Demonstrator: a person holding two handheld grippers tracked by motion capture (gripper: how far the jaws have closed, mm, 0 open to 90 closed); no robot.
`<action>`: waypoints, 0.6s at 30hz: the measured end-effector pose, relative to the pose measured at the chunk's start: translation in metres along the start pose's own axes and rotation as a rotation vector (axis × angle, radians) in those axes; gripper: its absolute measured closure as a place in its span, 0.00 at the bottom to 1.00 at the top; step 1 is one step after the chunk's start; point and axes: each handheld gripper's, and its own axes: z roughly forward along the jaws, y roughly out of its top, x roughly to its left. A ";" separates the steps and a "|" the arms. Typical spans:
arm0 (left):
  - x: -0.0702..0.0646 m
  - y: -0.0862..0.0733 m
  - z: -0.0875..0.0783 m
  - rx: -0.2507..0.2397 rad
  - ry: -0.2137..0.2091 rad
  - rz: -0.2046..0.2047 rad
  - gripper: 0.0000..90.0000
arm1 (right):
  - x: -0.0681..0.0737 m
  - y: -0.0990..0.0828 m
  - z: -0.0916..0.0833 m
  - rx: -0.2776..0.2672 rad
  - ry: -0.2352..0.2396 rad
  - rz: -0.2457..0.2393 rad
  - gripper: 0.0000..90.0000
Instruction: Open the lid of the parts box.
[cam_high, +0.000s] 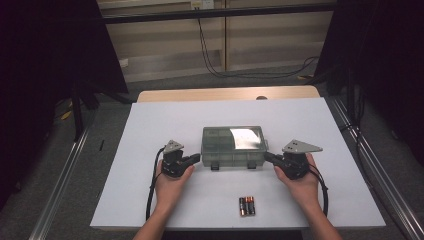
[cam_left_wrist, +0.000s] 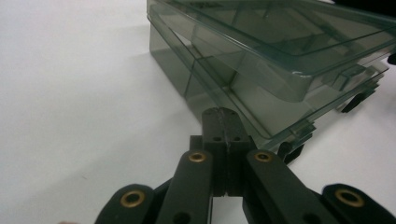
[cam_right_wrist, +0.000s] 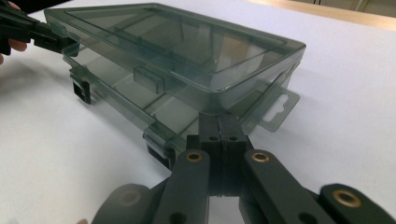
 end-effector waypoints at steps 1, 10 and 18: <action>0.000 0.001 -0.001 0.000 -0.007 0.001 1.00 | 0.000 0.001 0.000 -0.004 -0.001 0.000 1.00; -0.004 0.012 -0.008 -0.041 -0.009 0.025 1.00 | -0.003 0.013 -0.001 -0.038 -0.003 0.018 1.00; -0.011 0.027 -0.006 -0.084 -0.015 0.035 1.00 | -0.004 0.028 -0.001 -0.060 -0.019 0.003 1.00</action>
